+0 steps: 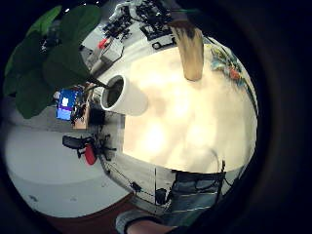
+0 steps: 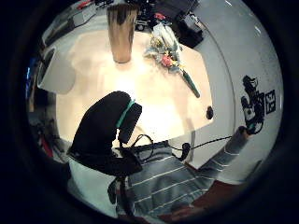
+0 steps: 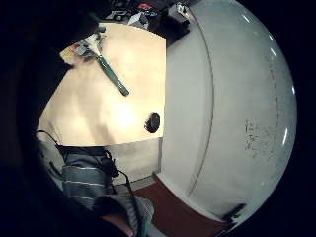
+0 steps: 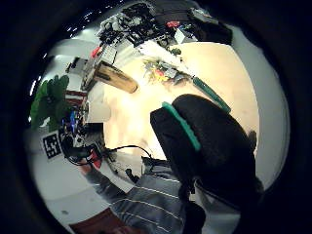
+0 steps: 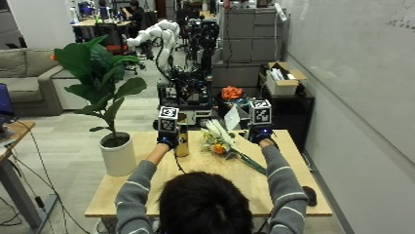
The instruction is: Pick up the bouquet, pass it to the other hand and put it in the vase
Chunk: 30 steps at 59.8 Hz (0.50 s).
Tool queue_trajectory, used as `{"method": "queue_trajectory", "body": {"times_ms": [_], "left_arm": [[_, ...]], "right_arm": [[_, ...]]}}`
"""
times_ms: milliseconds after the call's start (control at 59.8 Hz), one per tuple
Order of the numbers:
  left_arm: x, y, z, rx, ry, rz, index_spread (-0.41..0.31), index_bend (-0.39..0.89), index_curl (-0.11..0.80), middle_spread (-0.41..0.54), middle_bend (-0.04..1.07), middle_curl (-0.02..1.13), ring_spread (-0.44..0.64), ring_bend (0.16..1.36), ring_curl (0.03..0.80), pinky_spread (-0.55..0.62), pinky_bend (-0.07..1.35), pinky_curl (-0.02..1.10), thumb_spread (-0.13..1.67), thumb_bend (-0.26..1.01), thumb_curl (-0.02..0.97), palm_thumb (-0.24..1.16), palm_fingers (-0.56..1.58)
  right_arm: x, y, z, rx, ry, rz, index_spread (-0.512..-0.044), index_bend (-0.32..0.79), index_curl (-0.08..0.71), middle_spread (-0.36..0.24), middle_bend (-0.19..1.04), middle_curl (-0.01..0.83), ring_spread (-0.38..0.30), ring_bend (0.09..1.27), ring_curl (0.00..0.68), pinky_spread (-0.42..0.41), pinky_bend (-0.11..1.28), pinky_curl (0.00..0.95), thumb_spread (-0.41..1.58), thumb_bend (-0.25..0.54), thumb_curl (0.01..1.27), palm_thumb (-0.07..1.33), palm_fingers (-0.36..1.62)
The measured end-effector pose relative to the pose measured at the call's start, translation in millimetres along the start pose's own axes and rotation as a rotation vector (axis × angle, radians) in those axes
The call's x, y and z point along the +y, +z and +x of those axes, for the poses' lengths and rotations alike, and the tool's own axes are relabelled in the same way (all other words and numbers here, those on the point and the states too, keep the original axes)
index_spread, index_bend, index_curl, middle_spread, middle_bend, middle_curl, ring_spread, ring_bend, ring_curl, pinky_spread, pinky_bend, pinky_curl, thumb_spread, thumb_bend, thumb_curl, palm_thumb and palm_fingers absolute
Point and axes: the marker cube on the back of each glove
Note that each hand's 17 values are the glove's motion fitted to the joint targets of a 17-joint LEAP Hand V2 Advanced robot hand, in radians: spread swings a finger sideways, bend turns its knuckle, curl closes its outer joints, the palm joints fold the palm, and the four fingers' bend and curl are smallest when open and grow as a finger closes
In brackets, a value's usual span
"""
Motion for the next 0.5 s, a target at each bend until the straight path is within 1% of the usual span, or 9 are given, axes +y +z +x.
{"method": "queue_trajectory", "body": {"times_ms": [17,67,117,167,234,318,385,452,502], "left_arm": [[0.3,0.3,0.4,0.000,0.002,-0.003,-0.011,0.11,0.028,0.070,0.24,0.06,0.12,0.42,0.078,0.16,0.32,0.06,0.42,0.13,0.057,0.23,0.38],[6.4,-0.3,3.3,0.007,0.010,-0.018,-0.014,0.11,0.051,0.095,0.24,0.11,0.16,0.47,0.134,0.22,0.34,0.11,0.61,0.13,0.082,0.25,0.35],[15.0,-3.2,5.2,0.014,0.009,-0.029,-0.017,0.12,0.073,0.113,0.25,0.15,0.20,0.49,0.165,0.27,0.35,0.15,0.74,0.12,0.104,0.26,0.32],[8.7,2.4,4.1,0.006,0.001,-0.029,-0.019,0.12,0.092,0.125,0.25,0.18,0.22,0.51,0.184,0.29,0.36,0.17,0.84,0.10,0.124,0.27,0.30],[22.6,-6.5,6.2,0.014,0.004,-0.041,-0.020,0.13,0.114,0.135,0.25,0.21,0.24,0.52,0.201,0.32,0.37,0.19,0.92,0.08,0.148,0.27,0.28],[17.1,-7.3,6.9,0.008,0.013,-0.025,-0.021,0.13,0.139,0.142,0.25,0.24,0.26,0.53,0.216,0.34,0.37,0.22,0.98,0.05,0.174,0.28,0.27],[21.8,-13.9,8.8,0.008,0.017,-0.023,-0.021,0.13,0.155,0.146,0.25,0.26,0.27,0.54,0.226,0.35,0.38,0.23,1.01,0.03,0.193,0.29,0.26],[6.2,-5.5,8.7,0.001,0.006,-0.014,-0.022,0.13,0.170,0.148,0.25,0.28,0.27,0.55,0.234,0.36,0.38,0.24,1.03,0.01,0.210,0.30,0.25],[6.6,-5.5,10.8,0.009,0.011,-0.008,-0.022,0.13,0.180,0.149,0.25,0.29,0.28,0.55,0.240,0.36,0.38,0.25,1.04,-0.01,0.221,0.30,0.25]], "right_arm": [[0.1,0.3,-0.1,0.001,0.000,0.000,-0.186,0.10,0.021,-0.006,0.22,0.055,0.013,0.38,0.075,0.077,0.41,0.092,0.43,0.172,0.04,0.26,0.43],[0.9,1.3,-1.0,0.010,-0.007,0.000,-0.250,0.10,0.061,-0.009,0.22,0.096,0.018,0.42,0.133,0.107,0.45,0.153,0.65,0.187,0.06,0.29,0.40],[3.0,0.9,-2.5,0.016,-0.017,0.010,-0.291,0.11,0.085,-0.010,0.22,0.129,0.022,0.44,0.169,0.127,0.46,0.190,0.81,0.189,0.07,0.31,0.37],[11.0,-0.2,-4.3,0.016,-0.021,-0.018,-0.319,0.11,0.100,-0.011,0.23,0.157,0.024,0.45,0.190,0.140,0.47,0.213,0.93,0.185,0.08,0.32,0.36],[32.0,-1.9,-4.5,0.022,0.045,-0.180,-0.342,0.12,0.115,-0.012,0.23,0.188,0.026,0.46,0.210,0.151,0.48,0.234,1.04,0.174,0.10,0.32,0.34],[19.2,-3.2,-2.3,0.033,-0.027,0.002,-0.356,0.12,0.134,-0.013,0.23,0.222,0.028,0.47,0.227,0.159,0.48,0.254,1.13,0.156,0.11,0.33,0.33],[17.0,-4.2,-2.0,0.018,-0.046,0.019,-0.361,0.13,0.148,-0.011,0.23,0.242,0.029,0.47,0.240,0.162,0.48,0.265,1.18,0.138,0.13,0.33,0.33],[18.5,-6.6,-2.2,0.003,-0.057,0.016,-0.365,0.12,0.158,-0.013,0.23,0.260,0.029,0.48,0.253,0.164,0.48,0.278,1.21,0.122,0.14,0.34,0.33],[19.4,-8.4,-1.8,-0.006,-0.048,0.014,-0.366,0.12,0.165,-0.013,0.22,0.272,0.029,0.48,0.261,0.165,0.48,0.285,1.23,0.110,0.15,0.34,0.33]]}}
